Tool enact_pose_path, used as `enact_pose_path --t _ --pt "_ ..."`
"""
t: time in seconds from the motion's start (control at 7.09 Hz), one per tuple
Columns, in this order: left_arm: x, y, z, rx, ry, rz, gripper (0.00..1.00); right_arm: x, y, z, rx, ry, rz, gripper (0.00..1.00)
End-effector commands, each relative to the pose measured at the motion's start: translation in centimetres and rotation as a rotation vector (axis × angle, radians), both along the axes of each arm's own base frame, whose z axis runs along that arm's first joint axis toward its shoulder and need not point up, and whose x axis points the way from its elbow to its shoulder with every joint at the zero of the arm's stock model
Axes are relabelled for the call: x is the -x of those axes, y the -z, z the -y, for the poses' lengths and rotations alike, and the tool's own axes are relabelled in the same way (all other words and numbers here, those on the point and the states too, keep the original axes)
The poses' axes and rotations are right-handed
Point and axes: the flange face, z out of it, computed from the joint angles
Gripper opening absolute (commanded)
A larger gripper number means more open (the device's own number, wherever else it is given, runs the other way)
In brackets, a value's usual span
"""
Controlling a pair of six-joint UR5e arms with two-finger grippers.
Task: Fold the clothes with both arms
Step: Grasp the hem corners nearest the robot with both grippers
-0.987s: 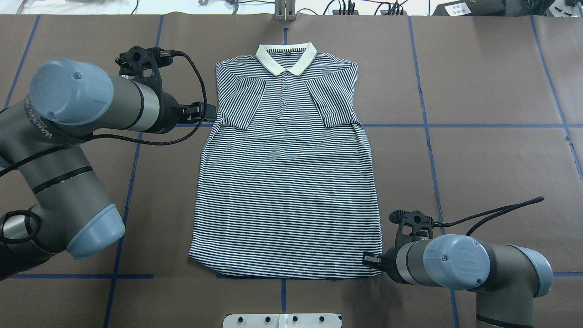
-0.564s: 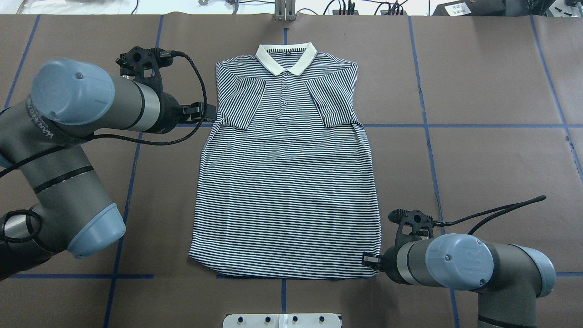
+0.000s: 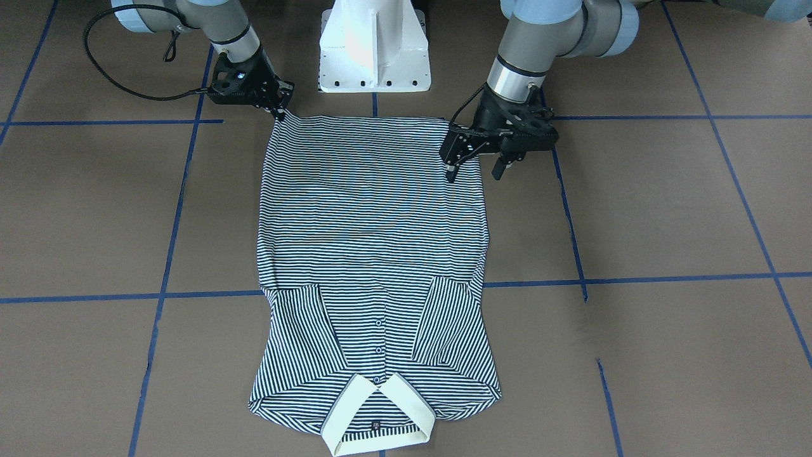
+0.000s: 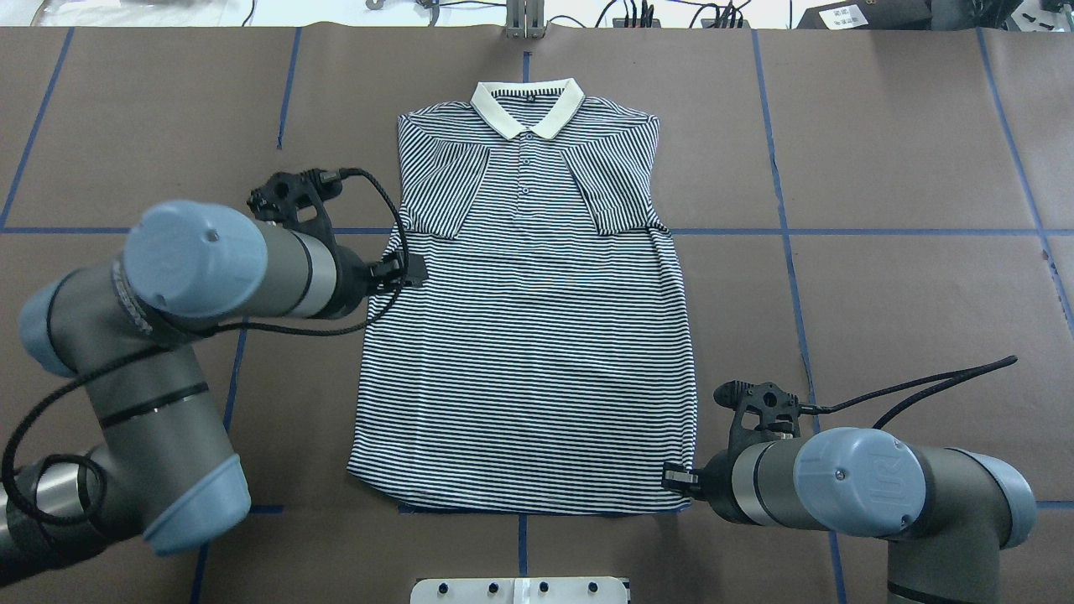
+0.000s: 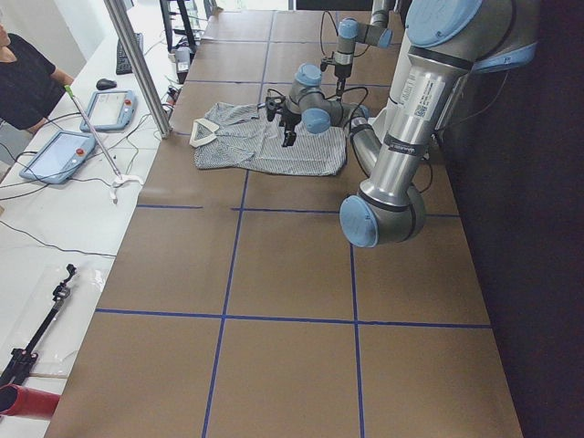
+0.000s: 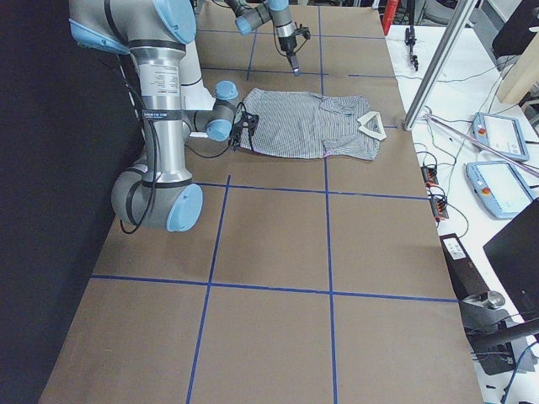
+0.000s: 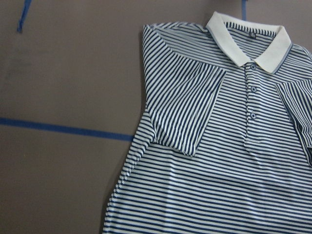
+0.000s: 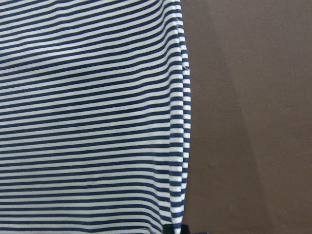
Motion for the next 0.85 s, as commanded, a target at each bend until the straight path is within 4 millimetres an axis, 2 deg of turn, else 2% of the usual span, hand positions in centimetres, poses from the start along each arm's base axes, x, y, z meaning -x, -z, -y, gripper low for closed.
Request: enact_pose_path --t 0.0,0.14,0.28,0.42,0.56,0.71 --pt "-4.7 -1.8 -7.6 0.15 0.051 0.1 1.0 -1.0 1.6 0.1 0.008 0.011 0.035 0.0" --pt "-5.7 -2.3 -9.2 0.175 0.064 0.128 1.0 -1.3 1.5 0.5 0.009 0.003 0.035 0.0" --pt "-6.6 -3.5 -11.3 0.202 0.059 0.152 1.0 -1.4 1.4 0.7 0.007 -0.005 0.033 0.0" --pt "-6.9 -5.1 -12.5 0.221 0.069 0.176 1.0 -1.7 1.4 1.2 0.009 -0.01 0.036 0.0" --pt "-7.0 -5.5 -12.9 0.226 0.067 0.181 1.0 -1.8 1.4 1.4 0.01 -0.012 0.035 0.0" --pt "-6.7 -6.8 -13.0 0.233 0.072 0.202 1.0 -1.8 1.5 1.6 0.006 -0.012 0.036 0.0"
